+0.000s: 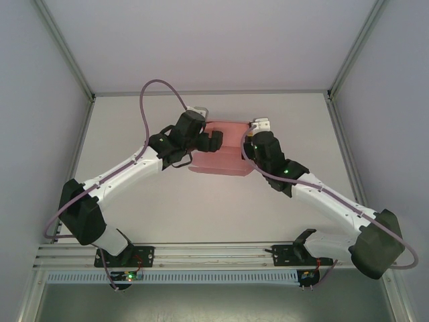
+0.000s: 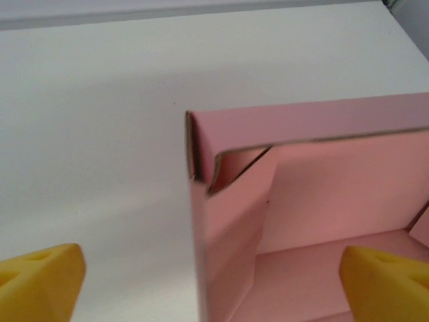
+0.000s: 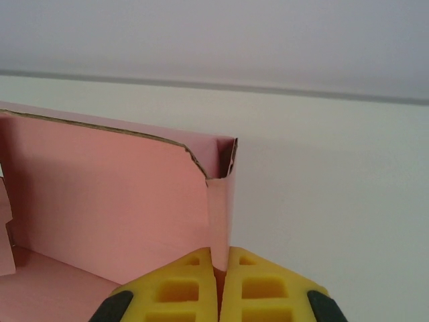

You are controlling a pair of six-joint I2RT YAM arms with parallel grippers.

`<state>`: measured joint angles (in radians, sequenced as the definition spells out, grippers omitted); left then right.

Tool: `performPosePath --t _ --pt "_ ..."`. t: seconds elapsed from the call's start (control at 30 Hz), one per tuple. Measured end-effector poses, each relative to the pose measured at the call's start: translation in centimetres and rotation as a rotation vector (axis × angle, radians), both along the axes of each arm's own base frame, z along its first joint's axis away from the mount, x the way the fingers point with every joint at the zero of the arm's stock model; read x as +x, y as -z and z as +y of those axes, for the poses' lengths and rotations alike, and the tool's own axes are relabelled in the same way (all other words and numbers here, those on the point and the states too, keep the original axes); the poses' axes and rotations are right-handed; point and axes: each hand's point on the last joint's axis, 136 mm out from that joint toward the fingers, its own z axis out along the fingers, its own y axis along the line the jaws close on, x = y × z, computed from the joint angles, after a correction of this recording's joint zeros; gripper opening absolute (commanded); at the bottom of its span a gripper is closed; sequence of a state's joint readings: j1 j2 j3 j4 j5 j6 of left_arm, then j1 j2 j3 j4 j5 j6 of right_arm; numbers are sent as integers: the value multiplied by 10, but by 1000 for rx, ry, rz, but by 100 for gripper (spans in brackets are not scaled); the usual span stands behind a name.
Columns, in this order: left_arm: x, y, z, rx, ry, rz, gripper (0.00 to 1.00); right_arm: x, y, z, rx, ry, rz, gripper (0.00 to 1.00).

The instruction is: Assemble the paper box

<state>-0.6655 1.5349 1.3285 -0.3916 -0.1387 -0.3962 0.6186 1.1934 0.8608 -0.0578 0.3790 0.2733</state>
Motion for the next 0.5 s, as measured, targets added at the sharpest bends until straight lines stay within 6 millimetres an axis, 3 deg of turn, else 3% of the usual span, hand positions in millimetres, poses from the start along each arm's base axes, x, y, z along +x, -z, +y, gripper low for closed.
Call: performPosePath --t 0.13,0.23,0.43,0.5 --pt "-1 0 5 20 -7 -2 100 5 11 -9 13 13 47 0" --pt "-1 0 6 26 -12 -4 93 3 13 -4 29 -13 60 0" --pt "2 3 14 4 -22 29 56 -1 4 0 56 -44 46 0" --pt "4 4 16 -20 -19 42 53 -3 -3 1 69 -56 29 0"
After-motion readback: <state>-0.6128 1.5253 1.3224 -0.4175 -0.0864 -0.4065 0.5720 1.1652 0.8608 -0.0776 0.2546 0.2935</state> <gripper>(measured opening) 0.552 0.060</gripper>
